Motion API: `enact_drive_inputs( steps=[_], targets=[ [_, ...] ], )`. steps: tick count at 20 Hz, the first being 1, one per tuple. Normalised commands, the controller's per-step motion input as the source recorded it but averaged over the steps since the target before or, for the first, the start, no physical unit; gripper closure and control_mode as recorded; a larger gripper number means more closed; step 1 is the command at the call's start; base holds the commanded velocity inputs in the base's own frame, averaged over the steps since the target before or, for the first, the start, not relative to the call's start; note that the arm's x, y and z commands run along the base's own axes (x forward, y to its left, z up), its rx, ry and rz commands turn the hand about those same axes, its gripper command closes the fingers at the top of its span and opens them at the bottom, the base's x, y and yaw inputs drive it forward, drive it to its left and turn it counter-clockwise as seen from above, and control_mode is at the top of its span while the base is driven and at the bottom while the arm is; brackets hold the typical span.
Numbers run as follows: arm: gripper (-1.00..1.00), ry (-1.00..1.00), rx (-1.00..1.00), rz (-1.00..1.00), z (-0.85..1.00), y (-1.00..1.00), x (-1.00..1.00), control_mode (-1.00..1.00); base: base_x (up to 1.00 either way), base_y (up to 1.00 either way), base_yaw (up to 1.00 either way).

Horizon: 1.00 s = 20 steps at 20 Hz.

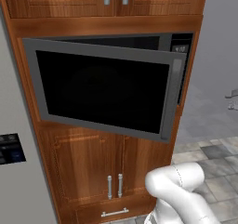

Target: The microwave is finished heating the chicken drumstick and broccoli. Take the bowl containing the food and place it on the dining counter.

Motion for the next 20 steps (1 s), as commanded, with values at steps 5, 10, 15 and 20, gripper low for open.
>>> enact_drive_inputs(
  steps=[5,10,15,20],
  targets=[
    [-1.0,0.27,0.09,0.0,-0.06,-0.07,1.0,-1.0,0.0,0.0,0.0],
    [-1.0,0.19,0.0,-0.01,-0.05,0.27,0.85,-1.0,0.0,0.0,0.0],
    [-1.0,0.1,0.0,0.0,-0.11,0.45,0.54,-1.0,0.0,0.0,0.0],
    [-1.0,0.09,0.0,0.0,-0.15,0.54,0.48,-1.0,0.0,0.0,0.0]
  ],
)
